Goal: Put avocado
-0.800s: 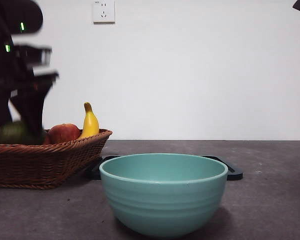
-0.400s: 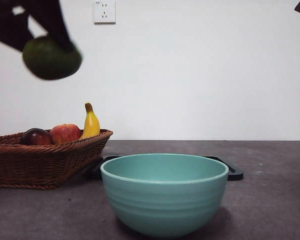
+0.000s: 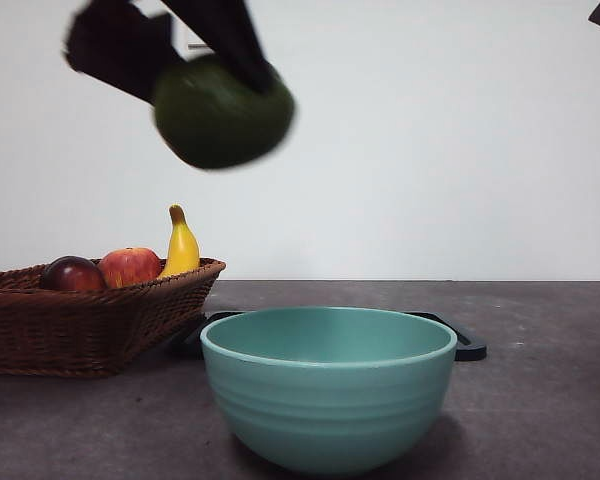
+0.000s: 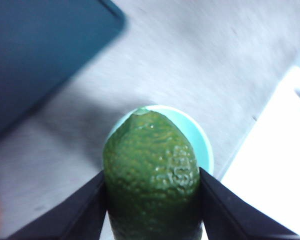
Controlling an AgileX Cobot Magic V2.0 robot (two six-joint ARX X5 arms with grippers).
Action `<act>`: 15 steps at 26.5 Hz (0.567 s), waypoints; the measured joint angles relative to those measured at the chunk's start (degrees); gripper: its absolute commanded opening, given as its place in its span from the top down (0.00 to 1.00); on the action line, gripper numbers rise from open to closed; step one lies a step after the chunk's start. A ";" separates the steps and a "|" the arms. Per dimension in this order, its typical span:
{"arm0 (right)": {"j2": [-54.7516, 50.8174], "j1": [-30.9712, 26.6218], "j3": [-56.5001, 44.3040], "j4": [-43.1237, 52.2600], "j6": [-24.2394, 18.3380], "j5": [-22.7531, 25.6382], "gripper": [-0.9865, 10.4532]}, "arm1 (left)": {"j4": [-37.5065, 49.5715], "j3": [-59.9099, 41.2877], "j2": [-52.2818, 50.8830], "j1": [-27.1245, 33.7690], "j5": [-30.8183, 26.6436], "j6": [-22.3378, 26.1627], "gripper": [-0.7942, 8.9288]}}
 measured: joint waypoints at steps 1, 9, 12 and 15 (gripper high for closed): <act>0.00 0.00 0.00 0.02 0.00 0.00 0.61 | 0.50 0.00 1.25 -0.96 -0.07 -0.24 0.70; 0.00 0.00 0.00 0.02 0.00 0.00 0.61 | 6.05 0.00 13.88 -7.21 -4.70 -0.50 0.70; 0.00 0.00 0.00 0.02 0.00 0.00 0.61 | 8.22 0.00 18.23 -9.09 -5.95 -0.50 0.70; 0.00 0.00 0.00 0.02 0.00 0.00 0.61 | 8.31 0.00 21.18 -10.14 -8.33 -0.17 0.70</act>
